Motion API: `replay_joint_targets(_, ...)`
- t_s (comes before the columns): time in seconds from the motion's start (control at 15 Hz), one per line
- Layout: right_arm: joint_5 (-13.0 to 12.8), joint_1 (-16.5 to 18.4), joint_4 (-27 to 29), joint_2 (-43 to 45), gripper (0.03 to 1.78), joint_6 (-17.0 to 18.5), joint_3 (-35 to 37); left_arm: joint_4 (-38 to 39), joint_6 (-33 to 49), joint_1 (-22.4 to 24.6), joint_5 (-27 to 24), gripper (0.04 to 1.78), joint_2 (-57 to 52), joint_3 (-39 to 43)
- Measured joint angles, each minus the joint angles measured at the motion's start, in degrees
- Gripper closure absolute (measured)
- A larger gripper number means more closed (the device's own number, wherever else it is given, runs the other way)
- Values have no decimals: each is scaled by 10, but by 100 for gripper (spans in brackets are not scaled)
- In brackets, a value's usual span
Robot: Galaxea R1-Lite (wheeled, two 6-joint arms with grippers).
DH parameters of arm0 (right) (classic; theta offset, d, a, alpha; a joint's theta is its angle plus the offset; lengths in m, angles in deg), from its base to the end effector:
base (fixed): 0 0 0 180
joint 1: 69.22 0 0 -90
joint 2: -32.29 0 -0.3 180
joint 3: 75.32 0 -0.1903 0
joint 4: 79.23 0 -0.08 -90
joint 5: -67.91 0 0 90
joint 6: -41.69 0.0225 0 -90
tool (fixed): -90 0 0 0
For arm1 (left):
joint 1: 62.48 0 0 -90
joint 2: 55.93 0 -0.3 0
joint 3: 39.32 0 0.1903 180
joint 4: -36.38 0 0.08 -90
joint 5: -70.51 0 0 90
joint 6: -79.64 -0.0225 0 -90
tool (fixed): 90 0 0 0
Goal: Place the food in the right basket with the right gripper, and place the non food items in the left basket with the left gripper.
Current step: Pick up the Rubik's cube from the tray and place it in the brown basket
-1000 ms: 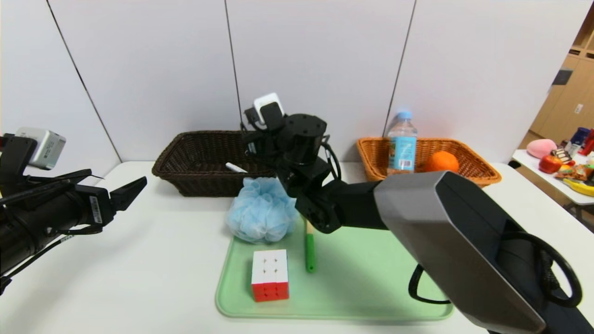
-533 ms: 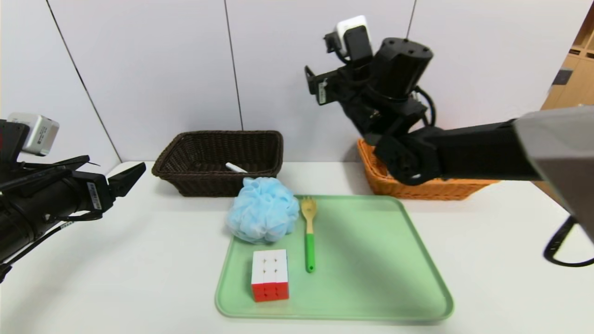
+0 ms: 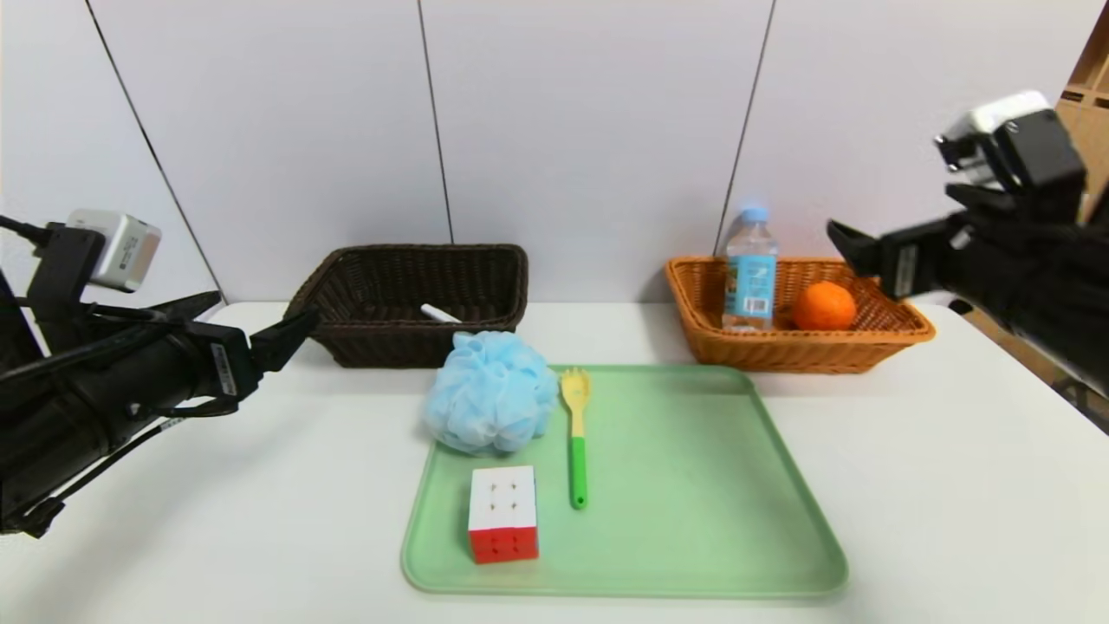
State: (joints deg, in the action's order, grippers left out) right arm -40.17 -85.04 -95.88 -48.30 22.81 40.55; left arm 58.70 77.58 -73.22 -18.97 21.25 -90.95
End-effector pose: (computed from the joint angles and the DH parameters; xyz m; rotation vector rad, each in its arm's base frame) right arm 0.2278 0.0573 0.2424 -0.3285 0.0034 -0.0396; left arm 0.2039 -0.0385 0.2047 0.0414 0.0530 -0.1793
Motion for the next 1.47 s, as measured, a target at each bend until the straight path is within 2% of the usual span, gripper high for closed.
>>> replay_joint_targets(0.13, 0, 19, 10, 101, 14, 18, 121, -4, 5, -67, 49, 13, 12, -15)
replay_joint_targets(0.27, 1, 38, 44, 196, 13, 30, 199, -20, 7, -129, 85, 13, 31, -34)
replay_joint_targets(0.53, 2, 56, 147, 316, 12, 62, 239, -65, 42, -256, 126, 13, 65, -52)
replay_joint_targets(0.67, 3, 61, 150, 343, 12, 63, 246, -44, 65, -297, 130, 13, 79, -18)
replay_joint_targets(0.8, 4, 63, 151, 357, 12, 62, 251, 53, 62, -313, 130, 13, 101, 32)
replay_joint_targets(1.0, 5, 64, 158, 367, 12, 61, 258, 281, 22, -328, 128, 13, 162, 142)
replay_joint_targets(1.13, 14, 64, 160, 369, 12, 61, 265, 391, 11, -348, 131, 13, 197, 183)
replay_joint_targets(1.47, 16, 66, 160, 370, 12, 61, 271, 415, 14, -394, 131, 13, 219, 203)
